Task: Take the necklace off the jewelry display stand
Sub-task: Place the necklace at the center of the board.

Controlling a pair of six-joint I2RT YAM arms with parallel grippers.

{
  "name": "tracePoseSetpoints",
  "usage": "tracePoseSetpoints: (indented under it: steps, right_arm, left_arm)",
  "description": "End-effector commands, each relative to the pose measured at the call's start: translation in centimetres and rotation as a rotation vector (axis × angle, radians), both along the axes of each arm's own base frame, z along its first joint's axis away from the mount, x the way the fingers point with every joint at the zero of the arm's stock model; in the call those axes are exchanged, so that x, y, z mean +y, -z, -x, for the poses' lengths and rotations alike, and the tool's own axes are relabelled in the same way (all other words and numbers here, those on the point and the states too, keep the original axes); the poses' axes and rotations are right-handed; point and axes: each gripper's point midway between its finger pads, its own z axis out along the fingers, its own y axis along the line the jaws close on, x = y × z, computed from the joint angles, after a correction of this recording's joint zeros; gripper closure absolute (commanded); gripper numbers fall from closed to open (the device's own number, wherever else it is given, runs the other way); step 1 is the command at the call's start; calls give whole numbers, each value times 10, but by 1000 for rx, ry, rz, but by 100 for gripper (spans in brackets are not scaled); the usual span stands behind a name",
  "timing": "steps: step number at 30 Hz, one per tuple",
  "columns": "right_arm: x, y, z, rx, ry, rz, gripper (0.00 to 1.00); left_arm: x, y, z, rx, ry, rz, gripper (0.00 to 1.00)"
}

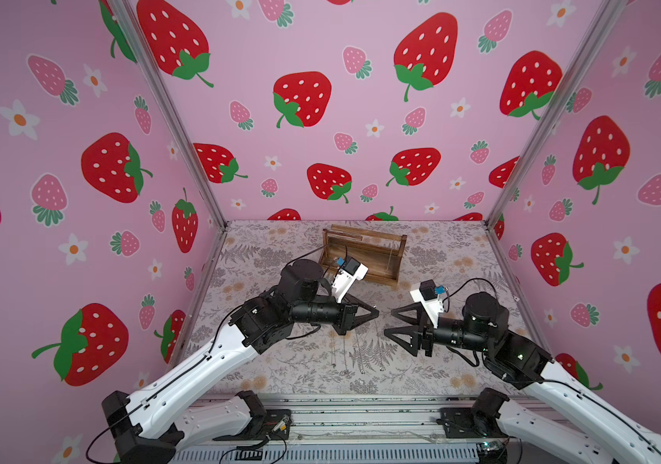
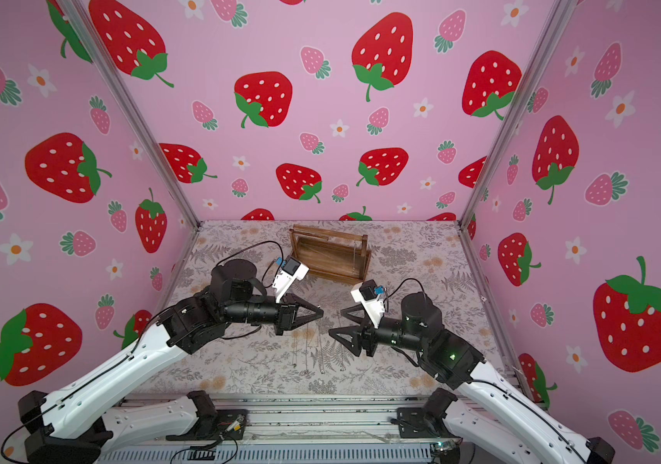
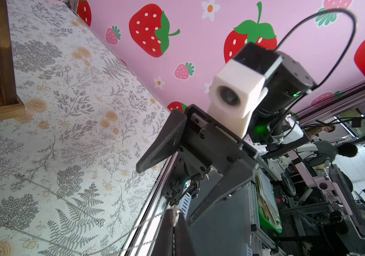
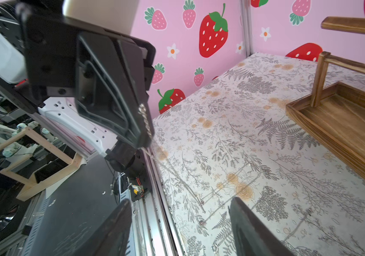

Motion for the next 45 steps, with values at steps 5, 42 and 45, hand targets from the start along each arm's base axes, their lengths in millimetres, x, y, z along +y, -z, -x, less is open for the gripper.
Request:
tracePoseSetpoints:
  steps: [5,42,45]
  right_arm:
    - [11,-17,12,-21,-87,-30,28]
    - [26,-7,5,-57,-30,21,71]
    - [27,-6,5,-52,-29,21,76]
  left_arm:
    - [-7,-5,6,-18,21,35,100]
    - [-8,9,6,-28,-25,3,100]
    - [-9,8,6,-27,-21,6,100]
